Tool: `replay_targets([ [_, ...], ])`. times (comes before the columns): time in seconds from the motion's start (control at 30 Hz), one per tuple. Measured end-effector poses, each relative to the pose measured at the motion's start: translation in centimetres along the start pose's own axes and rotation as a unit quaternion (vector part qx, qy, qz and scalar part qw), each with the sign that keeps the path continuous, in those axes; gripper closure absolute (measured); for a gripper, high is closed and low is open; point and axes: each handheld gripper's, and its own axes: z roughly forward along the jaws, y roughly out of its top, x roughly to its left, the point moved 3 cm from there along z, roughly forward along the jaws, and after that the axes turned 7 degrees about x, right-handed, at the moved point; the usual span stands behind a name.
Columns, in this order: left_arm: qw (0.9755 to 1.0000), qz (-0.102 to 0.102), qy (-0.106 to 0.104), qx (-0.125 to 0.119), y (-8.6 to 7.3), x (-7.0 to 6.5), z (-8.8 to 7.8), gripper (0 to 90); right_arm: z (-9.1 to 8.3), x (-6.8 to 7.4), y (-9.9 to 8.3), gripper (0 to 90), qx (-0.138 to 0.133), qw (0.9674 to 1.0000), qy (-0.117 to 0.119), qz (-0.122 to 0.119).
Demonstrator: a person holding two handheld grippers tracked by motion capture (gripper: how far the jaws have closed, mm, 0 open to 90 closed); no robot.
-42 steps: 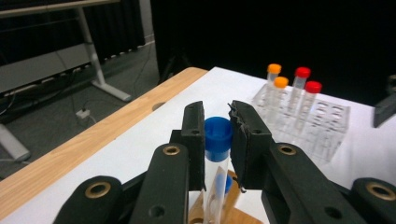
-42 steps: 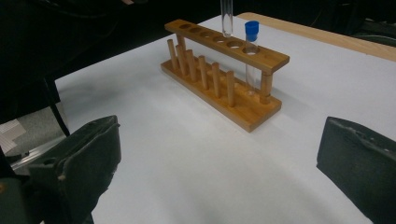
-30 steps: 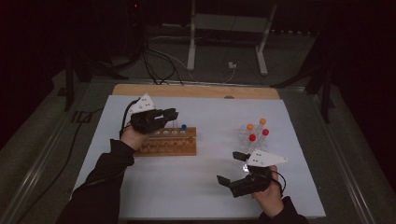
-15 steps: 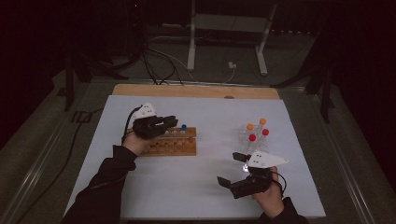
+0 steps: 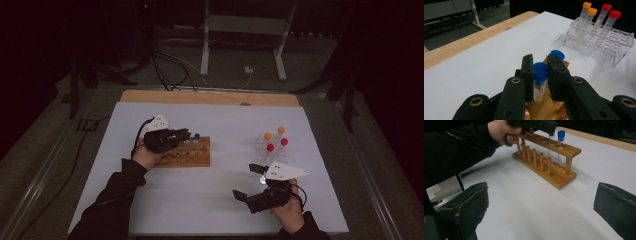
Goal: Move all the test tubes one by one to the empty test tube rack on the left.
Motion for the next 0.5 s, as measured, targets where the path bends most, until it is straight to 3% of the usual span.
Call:
replay_targets([
  [0.17,0.9999,0.012,0.004,0.006,-0.12,-0.26,0.09,77.1,-0.12,0.03,0.04,0.0,-0.002,1.0000,-0.002,-0.001],
  [0.5,0.9999,0.002,-0.006,0.011,-0.07,-0.08,-0.05,75.6,-0.34,-0.15,0.18,0.0,-0.011,0.9998,-0.009,-0.012],
])
